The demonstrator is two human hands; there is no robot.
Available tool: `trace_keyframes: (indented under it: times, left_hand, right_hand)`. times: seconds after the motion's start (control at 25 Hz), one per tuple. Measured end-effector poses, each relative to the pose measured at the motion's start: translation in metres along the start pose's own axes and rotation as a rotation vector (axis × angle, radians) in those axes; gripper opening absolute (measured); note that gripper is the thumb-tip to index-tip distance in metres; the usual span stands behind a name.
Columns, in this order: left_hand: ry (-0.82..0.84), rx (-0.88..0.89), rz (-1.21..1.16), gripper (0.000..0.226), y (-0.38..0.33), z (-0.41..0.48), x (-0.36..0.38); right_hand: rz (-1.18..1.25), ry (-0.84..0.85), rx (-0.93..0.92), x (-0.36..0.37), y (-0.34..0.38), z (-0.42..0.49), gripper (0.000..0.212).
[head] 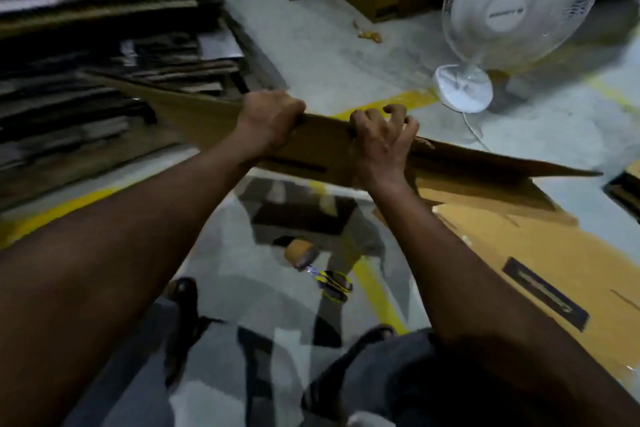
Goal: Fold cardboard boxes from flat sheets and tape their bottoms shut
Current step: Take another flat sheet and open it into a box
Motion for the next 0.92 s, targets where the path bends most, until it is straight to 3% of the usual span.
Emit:
trace_keyframes:
  times: [0.28, 0.52, 0.72, 0.84, 0.92]
  left_hand:
    - [0.04, -0.368, -0.087, 0.016, 0.128, -0.151, 0.014]
    - [0.043, -0.705, -0.04, 0.016, 0.228, -0.247, 0.043]
    - [0.089, -0.86, -0.034, 0.019, 0.262, -0.309, 0.07]
    - [0.108, -0.879, -0.047, 0.019, 0.273, -0.328, 0.084]
    - [0.114, -0.876, -0.064, 0.018, 0.277, -0.323, 0.088]
  right_hand:
    - [0.168, -0.021, -0.041, 0.017, 0.122, -0.002, 0.019]
    - [0.339, -0.059, -0.25, 0.053, 0.265, 0.004, 0.02]
    - [0.376, 0.058, -0.38, 0.074, 0.332, -0.023, 0.026]
    - [0.325, 0.119, -0.548, 0.085, 0.35, -0.033, 0.022]
    - [0.272, 0.12, -0.587, 0.089, 0.344, -0.029, 0.035]
Point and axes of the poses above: each hand's wrist, its own z-axis towards the middle knuckle, its own x-axis out of the palm, y = z × x, the point moved 4 cm from there along z, towards the middle knuckle, and after that the axes turned 5 degrees about y, right-handed, at the moved point
